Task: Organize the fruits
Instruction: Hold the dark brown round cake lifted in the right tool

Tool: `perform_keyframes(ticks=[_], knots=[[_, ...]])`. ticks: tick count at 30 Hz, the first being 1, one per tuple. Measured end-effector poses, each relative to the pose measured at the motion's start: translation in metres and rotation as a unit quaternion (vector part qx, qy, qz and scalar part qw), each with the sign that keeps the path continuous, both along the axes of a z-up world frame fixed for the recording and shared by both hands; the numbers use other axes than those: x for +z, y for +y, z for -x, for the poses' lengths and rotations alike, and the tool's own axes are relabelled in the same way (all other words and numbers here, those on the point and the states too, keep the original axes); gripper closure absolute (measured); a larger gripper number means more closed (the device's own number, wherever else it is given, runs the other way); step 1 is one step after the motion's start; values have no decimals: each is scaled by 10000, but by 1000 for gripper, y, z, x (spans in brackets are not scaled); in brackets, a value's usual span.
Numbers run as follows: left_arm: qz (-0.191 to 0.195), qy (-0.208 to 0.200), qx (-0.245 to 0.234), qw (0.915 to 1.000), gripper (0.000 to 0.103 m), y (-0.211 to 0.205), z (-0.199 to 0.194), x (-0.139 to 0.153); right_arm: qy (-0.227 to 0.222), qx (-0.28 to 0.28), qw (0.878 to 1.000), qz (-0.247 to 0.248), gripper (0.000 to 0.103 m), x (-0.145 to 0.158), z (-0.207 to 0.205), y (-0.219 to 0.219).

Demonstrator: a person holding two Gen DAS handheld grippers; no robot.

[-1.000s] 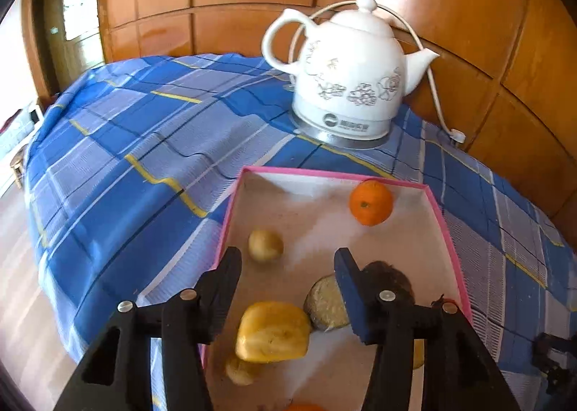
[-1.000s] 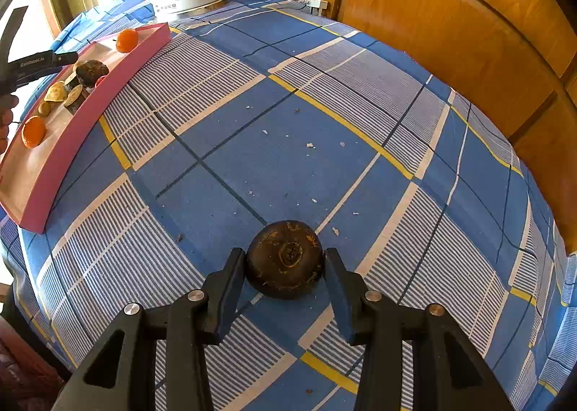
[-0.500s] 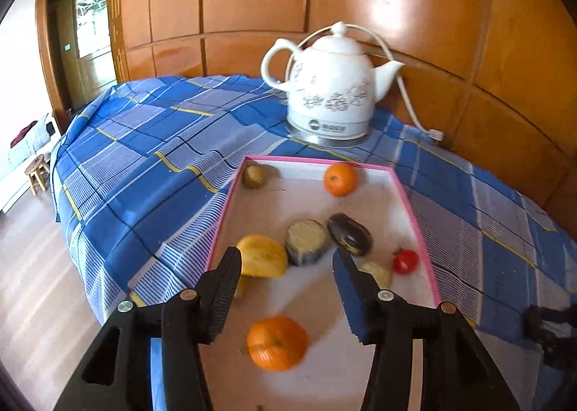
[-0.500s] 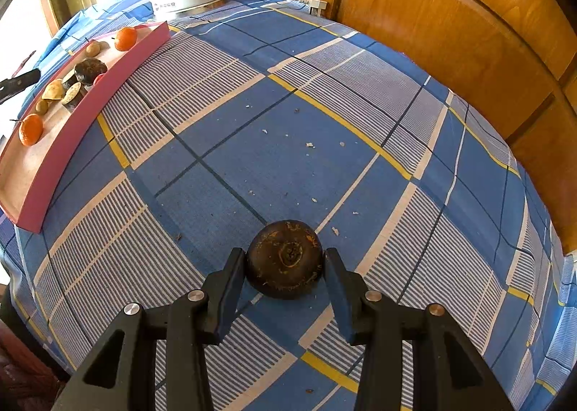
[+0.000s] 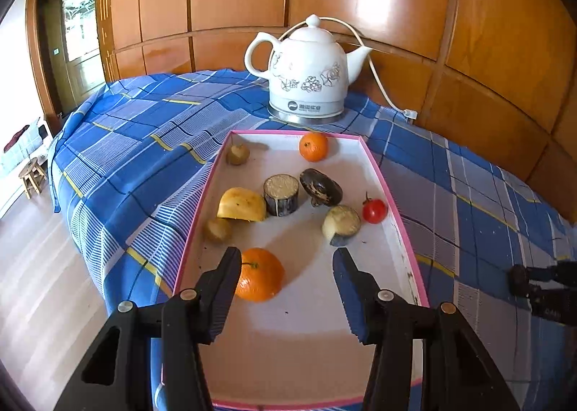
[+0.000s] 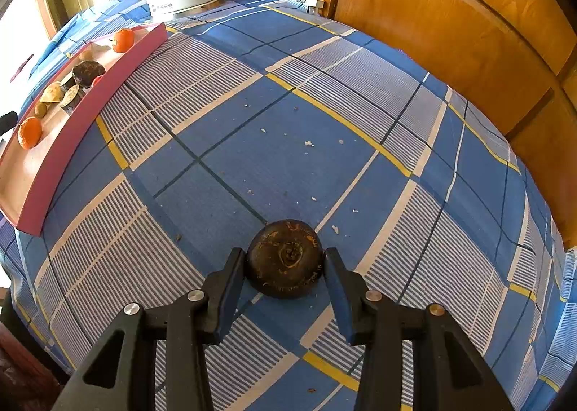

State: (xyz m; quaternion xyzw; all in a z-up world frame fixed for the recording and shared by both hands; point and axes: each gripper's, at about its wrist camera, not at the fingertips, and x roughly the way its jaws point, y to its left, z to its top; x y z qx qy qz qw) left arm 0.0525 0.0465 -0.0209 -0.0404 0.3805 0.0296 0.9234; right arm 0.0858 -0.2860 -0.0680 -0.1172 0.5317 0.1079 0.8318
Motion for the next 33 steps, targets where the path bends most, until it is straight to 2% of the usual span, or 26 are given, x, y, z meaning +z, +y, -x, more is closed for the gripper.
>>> perform_keyframes(ticks=[9,21,33], knots=[[-38,-18,-147,9999,50,-9,7,1,55,-49,10000,18,58,-5,-1,-1],[-115,66,-314,9994,49,-23,12,-5,127,-178,9994,-279,58,-5,-4,-9],[-323,92,-480,9983,46,-37,16,-8,-27,-165,9998,-130,58,0,0,-7]])
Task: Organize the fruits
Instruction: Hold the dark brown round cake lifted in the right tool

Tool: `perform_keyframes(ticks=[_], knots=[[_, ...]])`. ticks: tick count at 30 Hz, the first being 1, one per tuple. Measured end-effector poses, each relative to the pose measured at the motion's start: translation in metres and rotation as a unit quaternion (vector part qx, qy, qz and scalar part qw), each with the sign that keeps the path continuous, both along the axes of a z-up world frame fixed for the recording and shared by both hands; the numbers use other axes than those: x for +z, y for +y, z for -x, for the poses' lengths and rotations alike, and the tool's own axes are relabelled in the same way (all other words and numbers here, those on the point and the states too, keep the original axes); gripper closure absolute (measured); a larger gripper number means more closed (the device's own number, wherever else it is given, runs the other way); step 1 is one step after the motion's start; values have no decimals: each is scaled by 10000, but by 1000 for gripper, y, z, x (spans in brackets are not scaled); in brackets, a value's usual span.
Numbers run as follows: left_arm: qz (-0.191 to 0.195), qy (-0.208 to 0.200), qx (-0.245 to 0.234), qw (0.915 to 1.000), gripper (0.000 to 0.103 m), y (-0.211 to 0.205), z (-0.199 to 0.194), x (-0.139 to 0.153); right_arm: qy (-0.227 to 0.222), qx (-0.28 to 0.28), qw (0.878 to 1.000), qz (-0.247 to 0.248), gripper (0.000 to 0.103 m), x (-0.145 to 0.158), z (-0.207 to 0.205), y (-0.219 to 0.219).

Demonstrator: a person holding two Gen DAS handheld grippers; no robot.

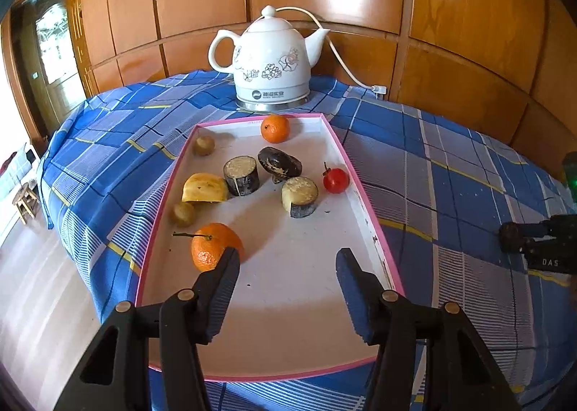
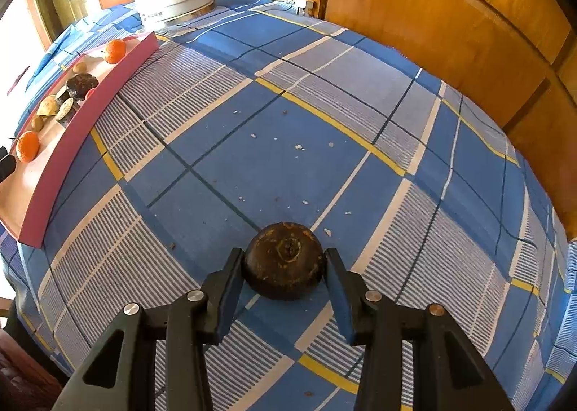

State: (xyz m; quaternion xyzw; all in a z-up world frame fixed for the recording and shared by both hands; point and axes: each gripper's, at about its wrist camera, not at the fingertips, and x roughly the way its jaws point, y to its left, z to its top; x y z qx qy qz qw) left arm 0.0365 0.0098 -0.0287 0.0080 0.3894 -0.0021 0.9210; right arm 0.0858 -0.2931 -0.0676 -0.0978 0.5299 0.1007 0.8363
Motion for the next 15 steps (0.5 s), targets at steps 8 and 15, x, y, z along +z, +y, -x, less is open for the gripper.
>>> perform_keyframes(ticks=[8,15], knots=[[-207,-193,-75,9996,46,-6,5,6,0,50,10000,14,58,1,2,3],[-278,-273,-97,9992,45,-7,8,10,37,85,9999,-124,58,1,0,4]])
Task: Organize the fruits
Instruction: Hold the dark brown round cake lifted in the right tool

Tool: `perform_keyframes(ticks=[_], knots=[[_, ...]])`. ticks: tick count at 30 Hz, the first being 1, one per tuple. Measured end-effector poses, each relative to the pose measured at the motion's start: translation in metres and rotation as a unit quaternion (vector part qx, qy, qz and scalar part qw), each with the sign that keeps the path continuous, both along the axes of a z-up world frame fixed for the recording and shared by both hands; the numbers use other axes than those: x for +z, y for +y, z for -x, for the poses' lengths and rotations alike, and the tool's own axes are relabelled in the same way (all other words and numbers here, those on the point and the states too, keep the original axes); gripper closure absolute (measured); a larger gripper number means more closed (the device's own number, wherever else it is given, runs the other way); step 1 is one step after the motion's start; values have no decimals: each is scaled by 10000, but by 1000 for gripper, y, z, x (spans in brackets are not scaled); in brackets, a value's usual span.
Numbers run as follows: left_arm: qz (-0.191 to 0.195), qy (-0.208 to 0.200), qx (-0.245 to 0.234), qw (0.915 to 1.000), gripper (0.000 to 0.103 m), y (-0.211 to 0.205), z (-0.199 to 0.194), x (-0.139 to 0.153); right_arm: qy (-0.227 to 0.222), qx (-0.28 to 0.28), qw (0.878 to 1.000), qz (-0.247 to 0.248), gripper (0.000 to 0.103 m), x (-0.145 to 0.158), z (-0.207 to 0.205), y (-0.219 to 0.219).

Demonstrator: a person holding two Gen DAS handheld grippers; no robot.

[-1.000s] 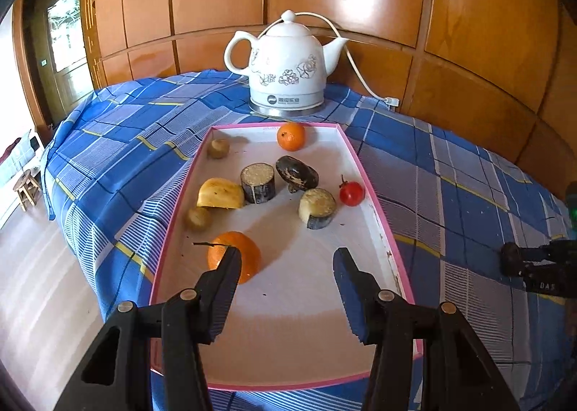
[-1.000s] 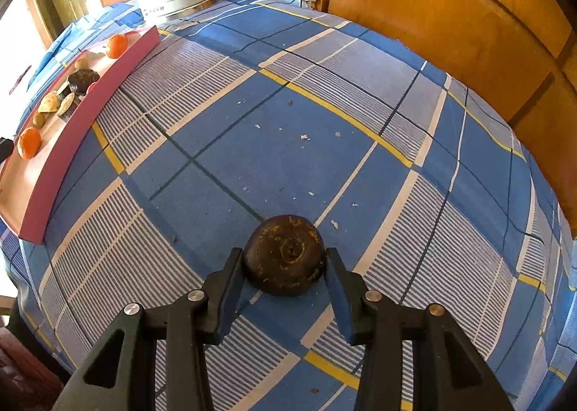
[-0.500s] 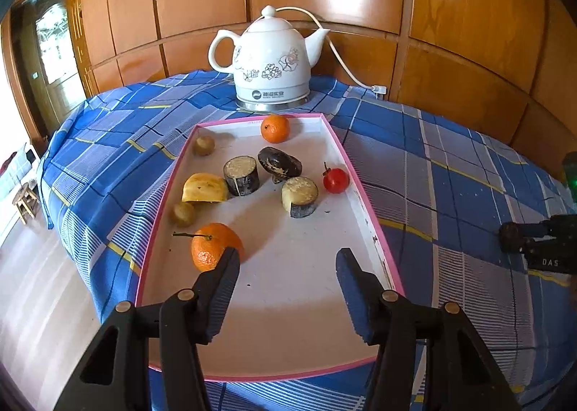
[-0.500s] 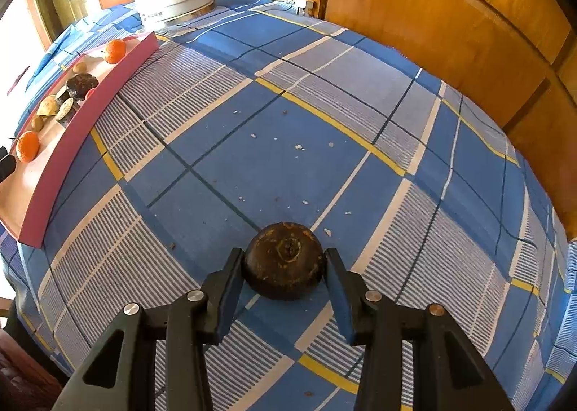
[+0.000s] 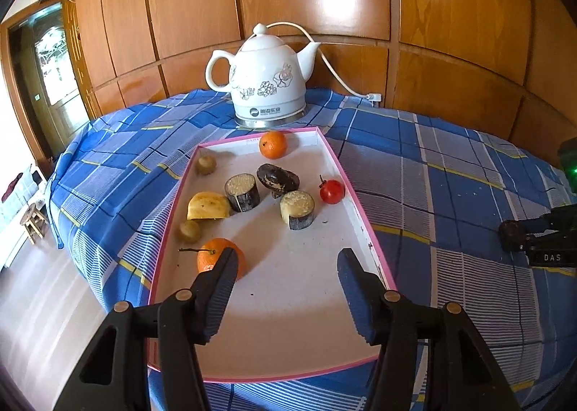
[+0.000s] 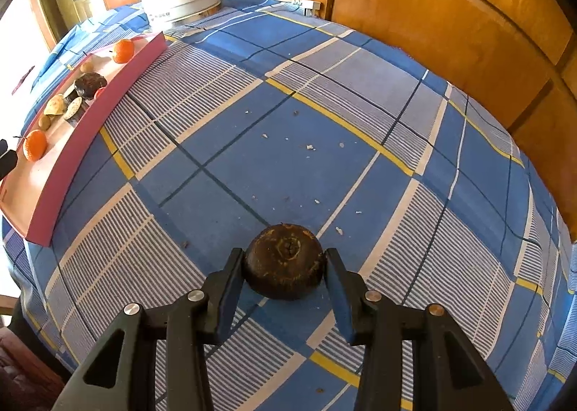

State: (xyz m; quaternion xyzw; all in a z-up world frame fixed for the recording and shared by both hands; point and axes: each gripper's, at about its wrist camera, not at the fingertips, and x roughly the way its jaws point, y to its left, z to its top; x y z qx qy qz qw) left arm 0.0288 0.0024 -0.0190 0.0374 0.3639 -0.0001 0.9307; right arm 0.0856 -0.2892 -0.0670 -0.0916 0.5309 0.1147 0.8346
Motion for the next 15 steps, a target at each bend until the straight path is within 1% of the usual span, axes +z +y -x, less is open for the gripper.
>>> perform_keyframes(ticks=[5,8,13,15], knots=[[8,-23,-13,10000,45,-1,2,2,-32,26,9999,112,58,-3,2,4],[11,-41,-19,10000,44,-2,3,3,34,-44,9998,201,58,-9,0,3],[-1,-74,-17,10000,43,-3,5,5,101,-221,9997,-90,58,-11,-2,-4],[-2,-79,-13,10000,43,-3,5,5,99,-233,9996,-104,58,-12,-3,-4]])
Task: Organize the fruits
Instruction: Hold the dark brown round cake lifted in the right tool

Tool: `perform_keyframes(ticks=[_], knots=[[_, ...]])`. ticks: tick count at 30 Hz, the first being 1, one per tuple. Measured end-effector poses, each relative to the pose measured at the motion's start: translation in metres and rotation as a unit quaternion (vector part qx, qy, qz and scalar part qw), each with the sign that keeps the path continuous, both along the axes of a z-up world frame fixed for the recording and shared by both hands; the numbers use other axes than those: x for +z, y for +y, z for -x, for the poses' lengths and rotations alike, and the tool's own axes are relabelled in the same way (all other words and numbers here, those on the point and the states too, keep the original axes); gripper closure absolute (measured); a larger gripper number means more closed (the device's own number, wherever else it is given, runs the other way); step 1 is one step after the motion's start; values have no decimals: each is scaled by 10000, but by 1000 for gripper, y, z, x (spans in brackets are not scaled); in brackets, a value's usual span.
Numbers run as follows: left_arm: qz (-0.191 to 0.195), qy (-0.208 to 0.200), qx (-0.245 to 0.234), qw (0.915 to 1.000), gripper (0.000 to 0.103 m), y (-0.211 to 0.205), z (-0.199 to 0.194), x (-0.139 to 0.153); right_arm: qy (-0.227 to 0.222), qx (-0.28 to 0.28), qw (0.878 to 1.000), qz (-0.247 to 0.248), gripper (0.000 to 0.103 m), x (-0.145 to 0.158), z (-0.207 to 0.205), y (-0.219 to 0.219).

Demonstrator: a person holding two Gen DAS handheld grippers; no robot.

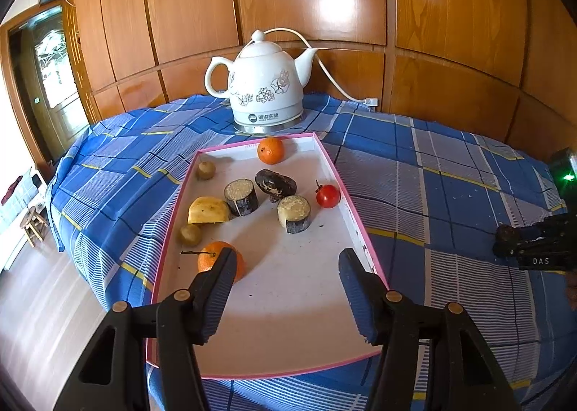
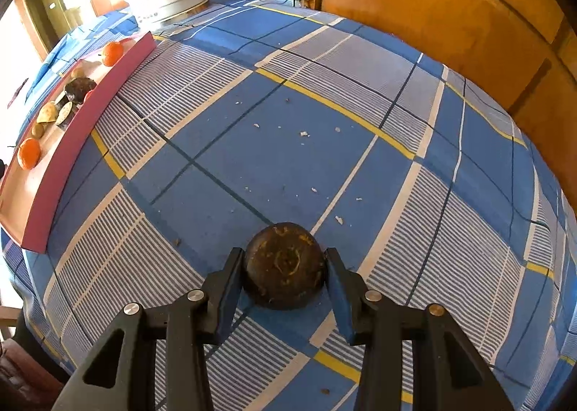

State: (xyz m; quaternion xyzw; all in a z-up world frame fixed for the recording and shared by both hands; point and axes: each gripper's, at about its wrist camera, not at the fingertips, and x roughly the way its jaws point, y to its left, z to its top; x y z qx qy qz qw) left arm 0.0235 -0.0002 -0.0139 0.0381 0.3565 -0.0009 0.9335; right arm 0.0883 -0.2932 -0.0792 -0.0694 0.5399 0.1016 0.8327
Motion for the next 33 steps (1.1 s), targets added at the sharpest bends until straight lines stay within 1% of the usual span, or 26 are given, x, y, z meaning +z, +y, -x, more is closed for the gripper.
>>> perform_keyframes(ticks=[4,7,19,33], knots=[[-9,4,-1,10000,43,0,0,0,-23,28,10000,67,58,-1,1,3],[-15,12,-13,10000,43,0,0,0,11,-13,10000,27,58,0,0,2],[-37,-56,54,10000,43,4,2,1,-183,161,9989,394,60,2,8,11],[-28,-189,216,9996,43,18,6,2,-277,153,9989,359,60,2,10,10]])
